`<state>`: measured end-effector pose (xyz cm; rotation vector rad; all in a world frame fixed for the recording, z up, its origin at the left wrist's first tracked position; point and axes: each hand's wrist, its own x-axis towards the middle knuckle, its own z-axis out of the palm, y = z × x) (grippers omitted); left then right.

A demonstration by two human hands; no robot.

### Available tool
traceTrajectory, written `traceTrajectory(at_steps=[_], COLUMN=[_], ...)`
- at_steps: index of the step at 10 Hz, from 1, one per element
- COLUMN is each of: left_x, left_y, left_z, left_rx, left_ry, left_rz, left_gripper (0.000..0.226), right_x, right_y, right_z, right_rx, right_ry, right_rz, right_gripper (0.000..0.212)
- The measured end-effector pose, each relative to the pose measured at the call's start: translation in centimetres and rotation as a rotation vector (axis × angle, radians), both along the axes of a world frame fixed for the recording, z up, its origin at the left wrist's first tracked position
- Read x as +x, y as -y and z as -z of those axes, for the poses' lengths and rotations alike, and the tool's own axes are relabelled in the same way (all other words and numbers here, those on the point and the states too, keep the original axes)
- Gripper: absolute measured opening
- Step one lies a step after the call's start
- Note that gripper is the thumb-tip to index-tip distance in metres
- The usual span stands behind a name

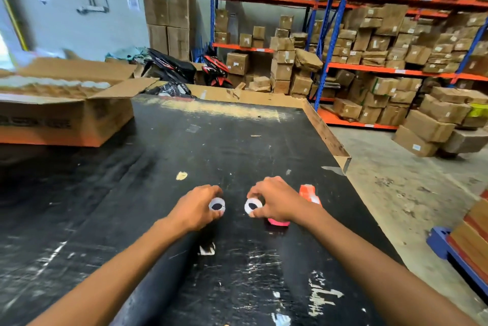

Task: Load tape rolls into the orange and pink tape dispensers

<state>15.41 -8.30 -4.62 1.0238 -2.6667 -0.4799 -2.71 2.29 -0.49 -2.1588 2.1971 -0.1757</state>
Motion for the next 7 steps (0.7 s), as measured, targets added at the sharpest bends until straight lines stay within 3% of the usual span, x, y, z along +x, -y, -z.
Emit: traceTrajectory(at_steps=[2,4,7], left_x=[-2.7,-3.8,-2.9], left_y=[0.6,0.7,0.0], left_z=[0.7,1.9,1.0], left_rx=[0.032,0.033,-0.020], left_ry=[0.043,0.110,0.059], left_rz=[0.017,0.044,0.048], left_gripper=[0.044,0.046,0.055], right_x=[-1.0,-1.4,-1.9], right_y=[2.9,3.4,2.1], right_z=[1.9,3.2,1.8], right_rx=[0.092,0.137,0.058], right_ry=[-0.175,-0.188,-0.153], right_rz=[0.044,0.026,0.004], right_gripper=[0.037,0.038,0.047])
